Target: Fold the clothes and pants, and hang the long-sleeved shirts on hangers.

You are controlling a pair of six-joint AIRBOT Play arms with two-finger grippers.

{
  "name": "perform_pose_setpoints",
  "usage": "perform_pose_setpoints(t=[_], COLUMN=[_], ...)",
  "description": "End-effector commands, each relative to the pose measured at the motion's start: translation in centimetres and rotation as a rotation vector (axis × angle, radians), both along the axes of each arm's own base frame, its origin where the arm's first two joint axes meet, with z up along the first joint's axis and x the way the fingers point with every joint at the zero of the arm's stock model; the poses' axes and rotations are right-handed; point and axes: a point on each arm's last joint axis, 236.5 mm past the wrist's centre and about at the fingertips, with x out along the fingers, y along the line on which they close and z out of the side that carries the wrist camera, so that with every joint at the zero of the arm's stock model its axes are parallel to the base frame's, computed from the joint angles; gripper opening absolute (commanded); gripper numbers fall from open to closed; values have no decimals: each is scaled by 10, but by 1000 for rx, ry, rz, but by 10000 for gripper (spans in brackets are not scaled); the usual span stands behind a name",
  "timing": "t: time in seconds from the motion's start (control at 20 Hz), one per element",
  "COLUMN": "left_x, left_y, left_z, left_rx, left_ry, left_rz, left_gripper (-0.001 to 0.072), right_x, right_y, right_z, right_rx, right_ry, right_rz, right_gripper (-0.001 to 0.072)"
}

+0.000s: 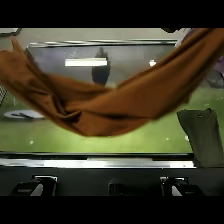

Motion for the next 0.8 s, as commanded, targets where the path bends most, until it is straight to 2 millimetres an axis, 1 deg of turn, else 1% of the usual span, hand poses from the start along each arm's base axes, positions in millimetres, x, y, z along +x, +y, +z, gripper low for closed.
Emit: perform_pose_setpoints(t=[0.0, 0.05, 0.1, 0.2, 0.25, 0.3, 0.35, 0.45, 0.5, 0.55, 0.6, 0.65, 0.7, 0.75], left_x=[-5, 6, 17, 38, 46, 51, 56, 60, 60, 58, 55, 51, 47, 44], left_y=[21, 20, 17, 12, 12, 13, 13, 14, 15, 15, 14, 14, 14, 14], left_z=[-44, -71, -101, -180, -224, -264, -305, -373, -403, -426, -446, -462, -473, -479], left_rx=[34, 25, 15, -16, -45, -70, -93, -118, -122, -123, -121, -120, -120, -123], left_ry=[138, 205, 280, 466, 569, 653, 736, 871, 938, 1000, 1057, 1103, 1143, 1166], left_rz=[83, 74, 64, 49, 63, 80, 100, 129, 138, 142, 145, 147, 150, 155], left_gripper=[16, 16, 16, 16, 16, 16, 16, 16, 17, 17, 16, 17, 18, 23], right_x=[17, 38, 62, 110, 133, 154, 175, 208, 221, 228, 230, 230, 230, 230], right_y=[0, 9, 19, 45, 62, 77, 91, 110, 116, 117, 117, 116, 116, 116], right_z=[-18, -42, -76, -159, -206, -250, -298, -379, -417, -448, -472, -490, -499, -502], right_rx=[78, 111, 129, 122, 111, 103, 83, 60, 64, 98, 124, 135, 132, 131], right_ry=[87, 182, 304, 558, 673, 764, 846, 951, 994, 1050, 1101, 1138, 1155, 1160], right_rz=[-7, 24, 59, 113, 142, 161, 165, 154, 143, 114, 82, 63, 61, 60], right_gripper=[28, 28, 28, 28, 28, 28, 28, 28, 28, 28, 28, 28, 28, 28])
